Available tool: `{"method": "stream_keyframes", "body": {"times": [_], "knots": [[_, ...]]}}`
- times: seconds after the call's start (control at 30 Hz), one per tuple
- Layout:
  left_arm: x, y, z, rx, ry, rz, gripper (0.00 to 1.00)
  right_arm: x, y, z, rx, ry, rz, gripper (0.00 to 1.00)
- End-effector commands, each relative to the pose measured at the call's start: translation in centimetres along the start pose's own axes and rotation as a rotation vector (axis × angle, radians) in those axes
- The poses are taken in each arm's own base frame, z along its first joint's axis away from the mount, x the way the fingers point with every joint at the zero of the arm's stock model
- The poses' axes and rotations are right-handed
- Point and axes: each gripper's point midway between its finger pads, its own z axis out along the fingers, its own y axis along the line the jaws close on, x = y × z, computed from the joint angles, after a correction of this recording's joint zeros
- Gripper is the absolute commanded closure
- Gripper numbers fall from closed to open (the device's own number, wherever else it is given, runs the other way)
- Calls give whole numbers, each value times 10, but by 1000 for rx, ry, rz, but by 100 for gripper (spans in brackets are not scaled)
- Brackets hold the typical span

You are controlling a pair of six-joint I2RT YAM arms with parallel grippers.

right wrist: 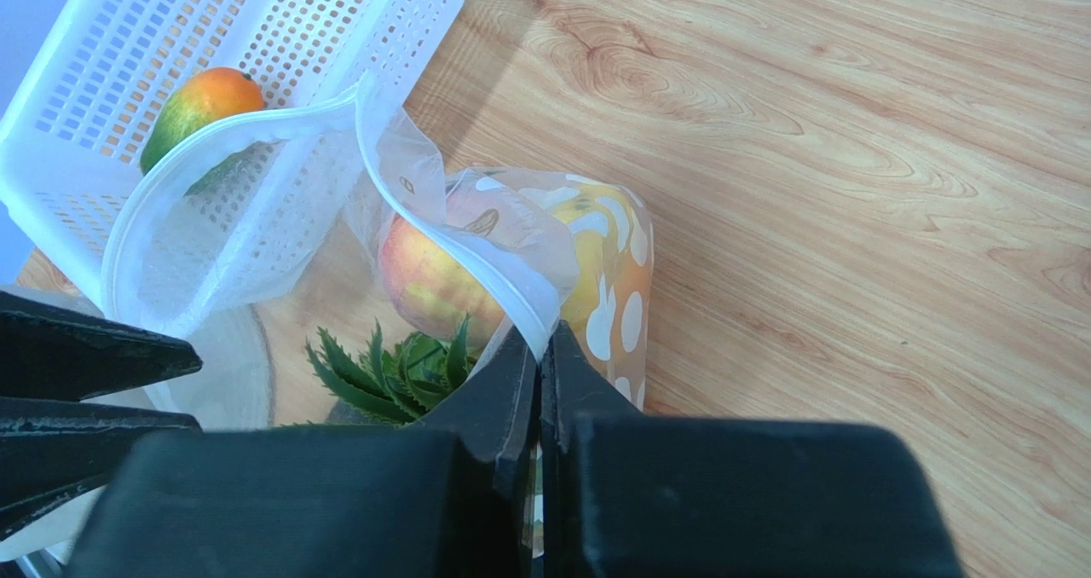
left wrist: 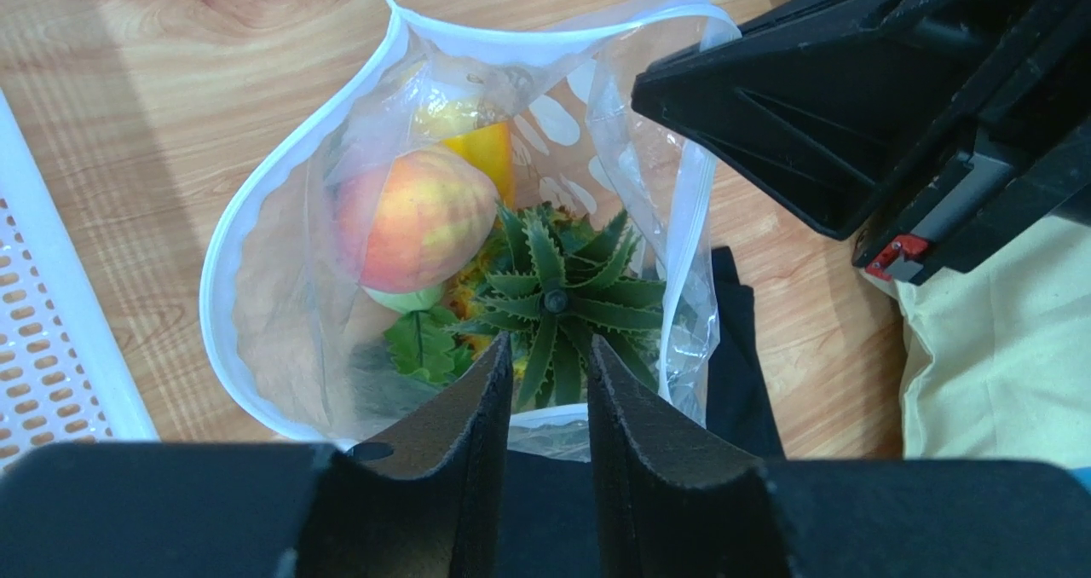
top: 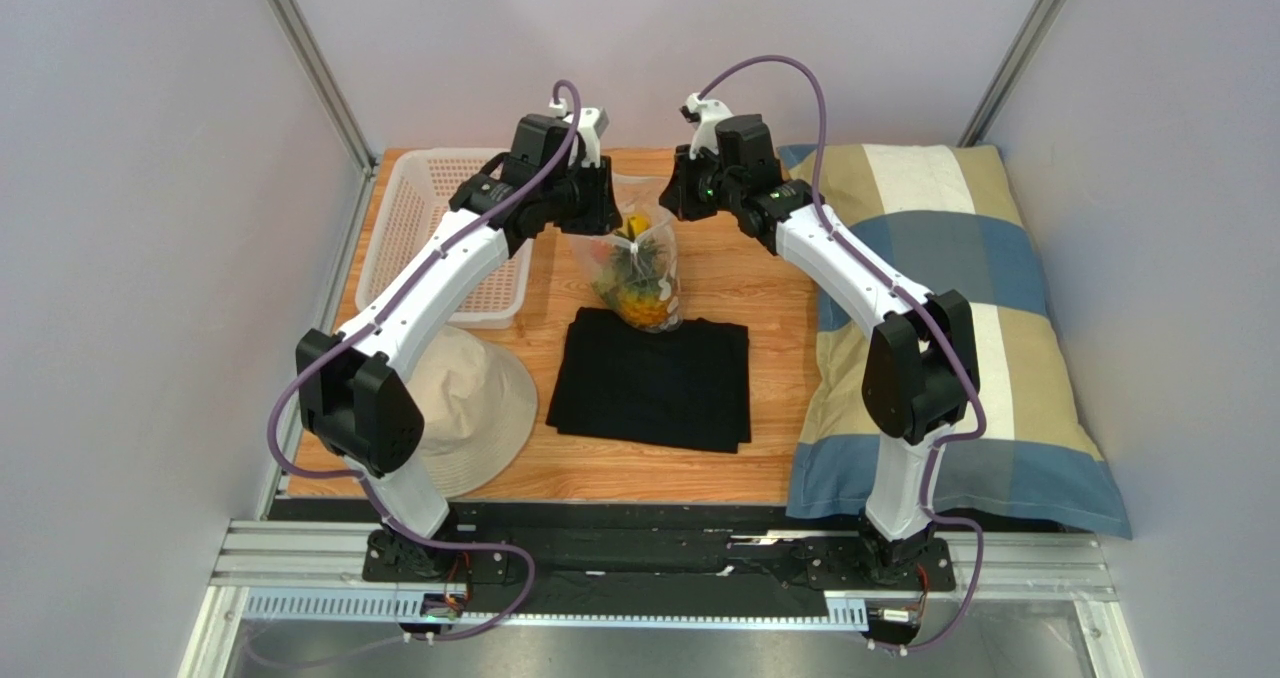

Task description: Open the zip-top bag and remove the fake food

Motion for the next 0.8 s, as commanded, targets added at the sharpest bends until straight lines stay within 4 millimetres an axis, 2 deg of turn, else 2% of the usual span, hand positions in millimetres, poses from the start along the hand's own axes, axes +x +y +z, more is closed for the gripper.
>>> {"method": "stream_keyframes", "body": {"times": [0.0,0.07,0.1,0.2,0.37,0.47,0.57,0.6,0.77], "knots": [[-3,-5,-5,29,-13,41,59,-33,15,-14,-34,-85,-34,100],[-4,-7,-1,35,5,40,55,-34,19,-14,-50,-85,-32,100],[1,-6,8,36,30,38,55,-34,18,-14,-50,-84,-28,100],[0,-4,21,32,40,26,55,-35,22,-15,-61,-86,-32,100],[3,-2,34,29,74,34,55,-37,21,-16,-57,-91,-42,100],[10,2,37,11,125,35,53,-37,21,-16,-58,-90,-43,100],[15,2,37,21,133,37,47,-38,22,-16,-63,-90,-47,100],[16,1,36,24,132,37,41,-39,23,-16,-68,-92,-46,100],[22,1,31,30,153,50,41,-40,21,-15,-64,-89,-56,100]]}}
